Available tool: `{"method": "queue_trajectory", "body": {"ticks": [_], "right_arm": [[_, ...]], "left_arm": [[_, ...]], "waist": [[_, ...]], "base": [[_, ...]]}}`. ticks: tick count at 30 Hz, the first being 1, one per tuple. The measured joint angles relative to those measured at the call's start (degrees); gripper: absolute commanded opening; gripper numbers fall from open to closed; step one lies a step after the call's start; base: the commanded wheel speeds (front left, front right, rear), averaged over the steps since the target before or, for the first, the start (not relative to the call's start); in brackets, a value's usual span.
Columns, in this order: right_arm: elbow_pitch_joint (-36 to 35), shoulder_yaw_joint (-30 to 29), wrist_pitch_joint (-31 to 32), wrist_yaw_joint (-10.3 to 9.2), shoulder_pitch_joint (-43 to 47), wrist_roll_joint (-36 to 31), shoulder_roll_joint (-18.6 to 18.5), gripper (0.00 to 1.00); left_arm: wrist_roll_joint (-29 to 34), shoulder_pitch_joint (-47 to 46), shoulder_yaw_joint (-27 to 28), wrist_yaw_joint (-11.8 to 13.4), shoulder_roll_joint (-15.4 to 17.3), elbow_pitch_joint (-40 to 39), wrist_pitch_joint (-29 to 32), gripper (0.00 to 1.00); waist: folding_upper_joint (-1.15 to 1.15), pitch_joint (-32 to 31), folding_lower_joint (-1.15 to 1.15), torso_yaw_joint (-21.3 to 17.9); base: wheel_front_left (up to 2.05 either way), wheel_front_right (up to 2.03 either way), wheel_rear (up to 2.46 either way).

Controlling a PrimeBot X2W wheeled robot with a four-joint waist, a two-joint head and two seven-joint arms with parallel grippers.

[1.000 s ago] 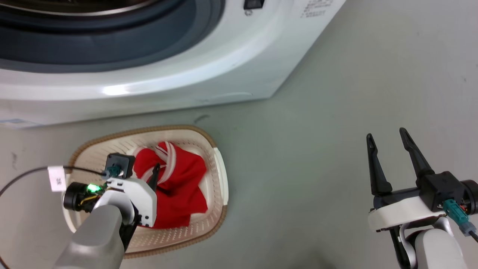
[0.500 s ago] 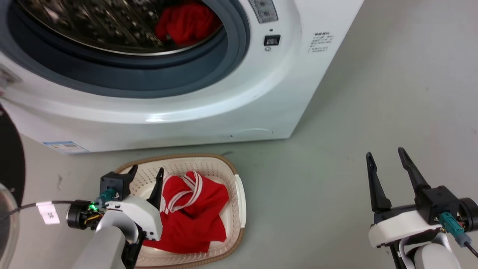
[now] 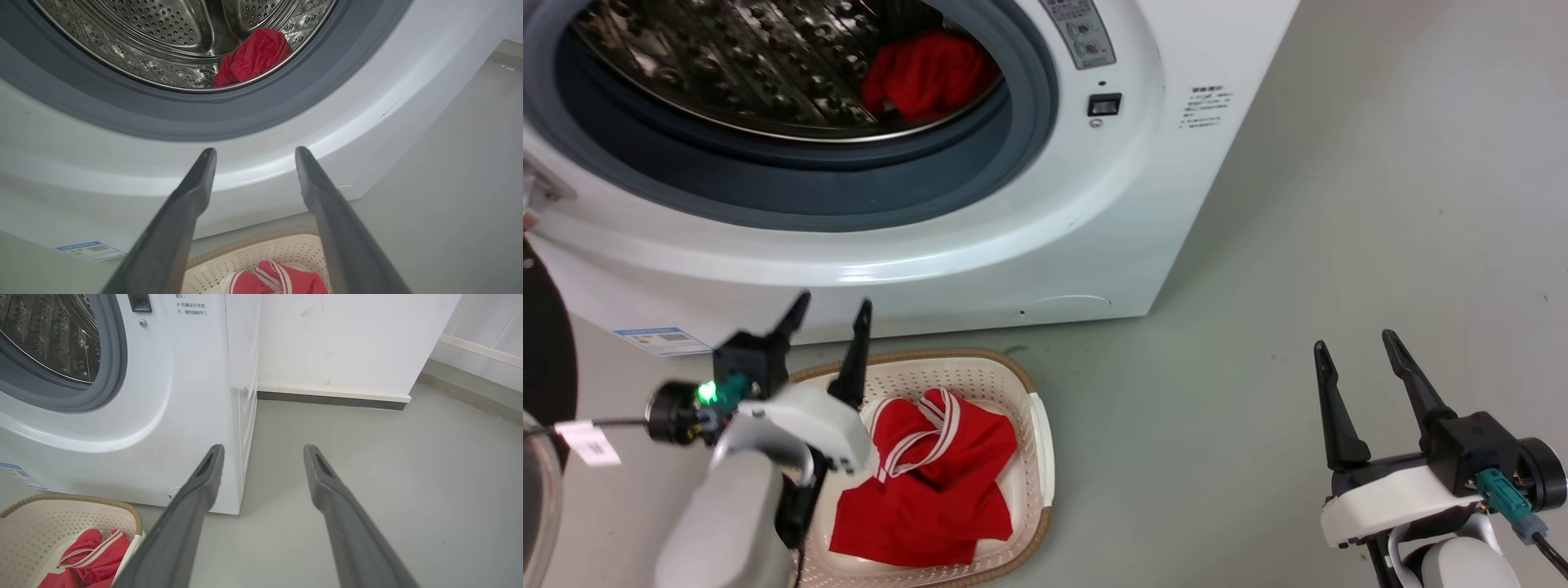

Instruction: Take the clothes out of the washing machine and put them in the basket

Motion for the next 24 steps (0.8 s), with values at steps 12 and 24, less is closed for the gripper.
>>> {"method": "queue_trajectory", "body": {"ticks": [12,24], "right_arm": [[-0.69,1.88,0.0,0.0,-2.19,2.36,-0.01,1.0],[-3.11,5.59,0.0,0.0,-5.18,5.89,-0.04,1.0]], "left_arm": [[-0.08,-20.09,-0.23,-1.77,6.76,1.77,12.23,1.0],[-0.77,-43.22,-3.31,-2.77,15.23,6.9,31.78,1.0]], "waist": [[0.0,7.33,0.01,-4.88],[0.0,16.99,0.02,-11.51]], "base": [[0.0,0.0,0.0],[0.0,0.0,0.0]]}}
